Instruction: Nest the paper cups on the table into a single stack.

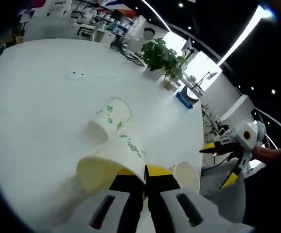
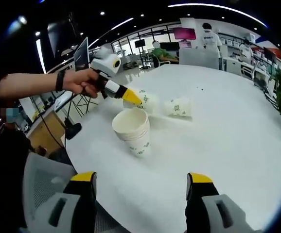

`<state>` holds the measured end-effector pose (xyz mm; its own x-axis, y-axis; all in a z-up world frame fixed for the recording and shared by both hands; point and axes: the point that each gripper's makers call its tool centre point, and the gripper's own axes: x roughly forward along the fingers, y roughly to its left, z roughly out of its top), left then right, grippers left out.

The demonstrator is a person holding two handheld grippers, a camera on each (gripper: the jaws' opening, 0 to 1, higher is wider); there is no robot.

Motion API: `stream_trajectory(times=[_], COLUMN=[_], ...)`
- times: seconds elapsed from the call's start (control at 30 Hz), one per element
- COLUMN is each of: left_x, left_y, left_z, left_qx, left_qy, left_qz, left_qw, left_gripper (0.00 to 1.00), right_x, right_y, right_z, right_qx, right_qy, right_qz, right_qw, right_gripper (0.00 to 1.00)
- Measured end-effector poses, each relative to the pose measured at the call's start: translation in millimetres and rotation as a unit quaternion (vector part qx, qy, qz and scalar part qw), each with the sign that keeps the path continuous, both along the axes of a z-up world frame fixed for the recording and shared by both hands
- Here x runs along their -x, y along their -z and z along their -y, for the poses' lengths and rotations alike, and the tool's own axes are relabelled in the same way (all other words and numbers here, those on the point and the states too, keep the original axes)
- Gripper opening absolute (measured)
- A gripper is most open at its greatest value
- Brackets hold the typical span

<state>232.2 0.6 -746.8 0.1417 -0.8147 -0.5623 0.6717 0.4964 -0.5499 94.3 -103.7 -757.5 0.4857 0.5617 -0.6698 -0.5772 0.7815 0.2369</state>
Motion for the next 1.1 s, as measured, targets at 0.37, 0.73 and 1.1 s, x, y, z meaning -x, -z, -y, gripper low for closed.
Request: stream_trajectory(times=[0.37, 0.73, 1.1], left_x=[22.1, 34.7, 40.0], left_y=[-10.9, -26.4, -41.6], left_z=[-13, -29, -29], left_qx=[-0.031, -0.084, -0.135], left_qy=[0.043, 0.112, 0.159], left_qz=[0.021, 0.05, 0.088], left_qw=[0.9984, 0.9889, 0.9739], left_gripper=[0.0, 0.0, 0.0], right_x=[2, 5, 9], right_y=[-3.3, -2.5, -6.3], right_z=[-2, -4, -13], right_qx=[-0.001, -0.001, -0.005], right_qy=[-0.003, -0.008, -0.019], right_qz=[0.006, 0.008, 0.012], right_qw=[1.0, 0.9999, 0.9997], right_gripper=[0.76, 0.76, 0.76])
